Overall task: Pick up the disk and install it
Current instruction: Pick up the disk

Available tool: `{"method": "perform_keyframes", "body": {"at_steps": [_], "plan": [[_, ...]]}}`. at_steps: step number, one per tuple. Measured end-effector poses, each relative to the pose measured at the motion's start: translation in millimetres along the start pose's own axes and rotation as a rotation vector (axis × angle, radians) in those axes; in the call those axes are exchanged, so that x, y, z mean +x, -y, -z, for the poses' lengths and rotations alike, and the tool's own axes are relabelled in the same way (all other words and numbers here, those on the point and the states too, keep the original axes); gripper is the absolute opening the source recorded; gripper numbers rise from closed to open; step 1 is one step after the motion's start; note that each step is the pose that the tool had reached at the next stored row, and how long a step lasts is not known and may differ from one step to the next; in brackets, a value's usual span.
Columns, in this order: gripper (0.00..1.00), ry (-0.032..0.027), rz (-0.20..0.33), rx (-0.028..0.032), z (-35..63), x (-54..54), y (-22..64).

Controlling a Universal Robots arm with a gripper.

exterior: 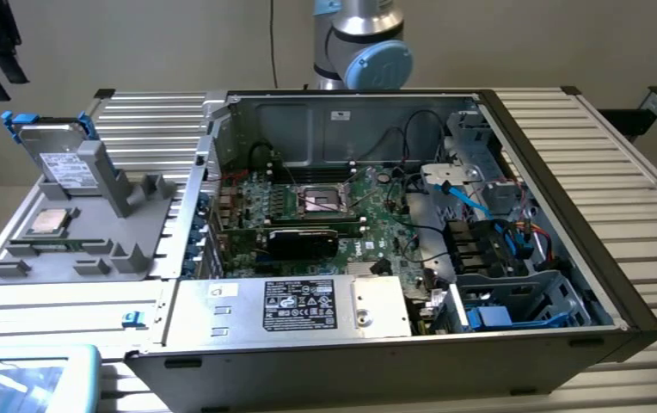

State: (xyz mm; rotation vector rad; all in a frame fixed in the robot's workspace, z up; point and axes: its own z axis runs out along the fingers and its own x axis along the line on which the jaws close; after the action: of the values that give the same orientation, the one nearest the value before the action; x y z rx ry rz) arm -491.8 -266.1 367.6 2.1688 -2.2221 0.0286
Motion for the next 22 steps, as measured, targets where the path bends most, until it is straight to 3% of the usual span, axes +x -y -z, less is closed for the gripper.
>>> {"method": "perform_keyframes", "body": {"at_steps": [9, 11, 12, 22], "plan": [[0.56, 0.0003, -0.001, 0.0096, -15.7, 0.6, -1.5], [0.56, 0.0003, 0.0, 0.0099, -19.4, 1.9, -1.4], [0.63, 0.0002, 0.0, 0.0099, -21.2, 2.3, -1.3], [0.63, 0.0002, 0.0, 0.0098, -39.5, 5.5, -0.6]]}}
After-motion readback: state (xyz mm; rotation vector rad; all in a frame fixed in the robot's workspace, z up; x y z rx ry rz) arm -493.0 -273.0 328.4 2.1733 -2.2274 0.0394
